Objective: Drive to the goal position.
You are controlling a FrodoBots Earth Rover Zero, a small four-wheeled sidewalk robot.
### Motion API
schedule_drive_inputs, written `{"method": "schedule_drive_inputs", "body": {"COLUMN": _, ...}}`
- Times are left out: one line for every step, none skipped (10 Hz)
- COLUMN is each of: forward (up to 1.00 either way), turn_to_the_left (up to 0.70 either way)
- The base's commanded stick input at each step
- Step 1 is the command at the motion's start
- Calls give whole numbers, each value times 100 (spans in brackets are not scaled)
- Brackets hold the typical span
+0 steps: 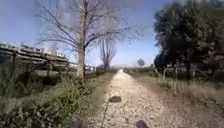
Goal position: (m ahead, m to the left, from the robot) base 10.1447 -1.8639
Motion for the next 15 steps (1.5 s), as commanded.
{"method": "schedule_drive_inputs", "body": {"forward": 70, "turn_to_the_left": -33}}
{"method": "schedule_drive_inputs", "body": {"forward": 70, "turn_to_the_left": -32}}
{"method": "schedule_drive_inputs", "body": {"forward": 70, "turn_to_the_left": -32}}
{"method": "schedule_drive_inputs", "body": {"forward": 70, "turn_to_the_left": -22}}
{"method": "schedule_drive_inputs", "body": {"forward": 70, "turn_to_the_left": -2}}
{"method": "schedule_drive_inputs", "body": {"forward": 70, "turn_to_the_left": 0}}
{"method": "schedule_drive_inputs", "body": {"forward": 70, "turn_to_the_left": 0}}
{"method": "schedule_drive_inputs", "body": {"forward": 70, "turn_to_the_left": 0}}
{"method": "schedule_drive_inputs", "body": {"forward": 70, "turn_to_the_left": 0}}
{"method": "schedule_drive_inputs", "body": {"forward": 70, "turn_to_the_left": 0}}
{"method": "schedule_drive_inputs", "body": {"forward": 70, "turn_to_the_left": 0}}
{"method": "schedule_drive_inputs", "body": {"forward": 70, "turn_to_the_left": 0}}
{"method": "schedule_drive_inputs", "body": {"forward": 70, "turn_to_the_left": 0}}
{"method": "schedule_drive_inputs", "body": {"forward": 70, "turn_to_the_left": 0}}
{"method": "schedule_drive_inputs", "body": {"forward": 70, "turn_to_the_left": 1}}
